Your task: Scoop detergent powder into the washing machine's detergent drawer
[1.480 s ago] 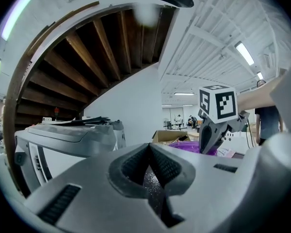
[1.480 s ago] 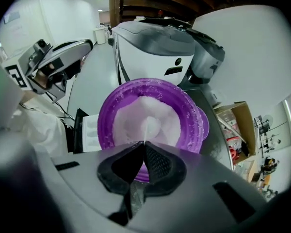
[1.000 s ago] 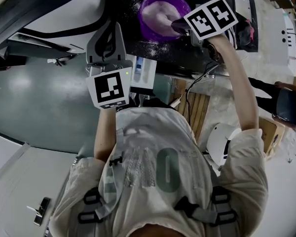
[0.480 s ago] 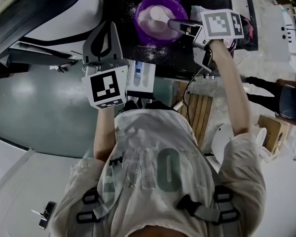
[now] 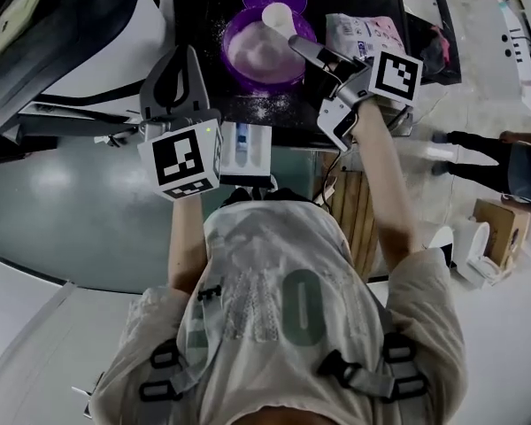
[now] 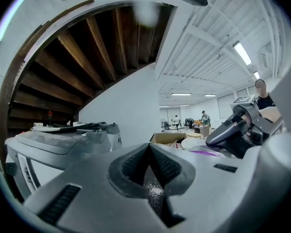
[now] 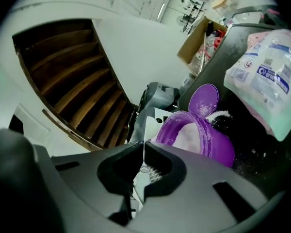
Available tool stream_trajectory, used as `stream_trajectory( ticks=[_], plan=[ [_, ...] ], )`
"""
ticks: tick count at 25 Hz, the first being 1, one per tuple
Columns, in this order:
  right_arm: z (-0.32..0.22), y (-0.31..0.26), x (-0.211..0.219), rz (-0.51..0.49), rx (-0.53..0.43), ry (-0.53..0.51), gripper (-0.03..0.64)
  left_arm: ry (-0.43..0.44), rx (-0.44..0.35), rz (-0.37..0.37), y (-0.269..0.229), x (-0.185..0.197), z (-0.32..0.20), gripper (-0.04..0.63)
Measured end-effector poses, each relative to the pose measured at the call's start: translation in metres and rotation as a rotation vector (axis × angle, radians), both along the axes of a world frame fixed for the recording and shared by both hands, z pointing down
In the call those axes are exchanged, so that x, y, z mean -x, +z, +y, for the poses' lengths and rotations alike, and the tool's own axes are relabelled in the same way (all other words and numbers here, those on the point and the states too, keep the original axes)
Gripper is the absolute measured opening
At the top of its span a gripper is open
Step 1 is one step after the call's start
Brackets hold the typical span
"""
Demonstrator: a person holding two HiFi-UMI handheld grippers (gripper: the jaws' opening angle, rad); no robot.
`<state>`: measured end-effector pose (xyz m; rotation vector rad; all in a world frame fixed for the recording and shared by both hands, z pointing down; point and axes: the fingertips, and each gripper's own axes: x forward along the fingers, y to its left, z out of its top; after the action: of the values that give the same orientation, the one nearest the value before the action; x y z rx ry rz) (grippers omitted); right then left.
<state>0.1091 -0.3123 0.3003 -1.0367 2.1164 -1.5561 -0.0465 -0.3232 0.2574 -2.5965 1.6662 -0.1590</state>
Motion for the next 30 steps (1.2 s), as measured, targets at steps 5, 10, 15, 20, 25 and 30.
stream_trajectory(
  ticks=[5, 10, 15, 20, 25, 30],
  plan=[
    [0.010, -0.008, -0.009, -0.180, -0.034, 0.112, 0.011, 0.032, 0.000, -0.008, -0.004, -0.017, -0.001, 0.020],
    [0.026, -0.003, -0.018, -0.314, -0.049, 0.208, 0.011, 0.059, 0.001, -0.014, -0.002, -0.029, 0.002, 0.020],
    [0.039, 0.000, -0.028, -0.363, -0.085, 0.256, 0.011, 0.079, -0.002, -0.004, 0.005, -0.037, 0.012, 0.020],
    [0.044, 0.000, -0.034, -0.387, -0.130, 0.278, 0.011, 0.069, -0.007, 0.004, 0.018, -0.036, 0.018, 0.020],
    [0.053, -0.001, -0.034, -0.409, -0.151, 0.288, 0.011, 0.073, -0.010, 0.002, 0.025, -0.037, 0.024, 0.020],
    [0.079, -0.004, -0.032, -0.432, -0.163, 0.297, 0.011, 0.075, -0.025, 0.009, 0.025, -0.034, 0.046, 0.020]
  ],
)
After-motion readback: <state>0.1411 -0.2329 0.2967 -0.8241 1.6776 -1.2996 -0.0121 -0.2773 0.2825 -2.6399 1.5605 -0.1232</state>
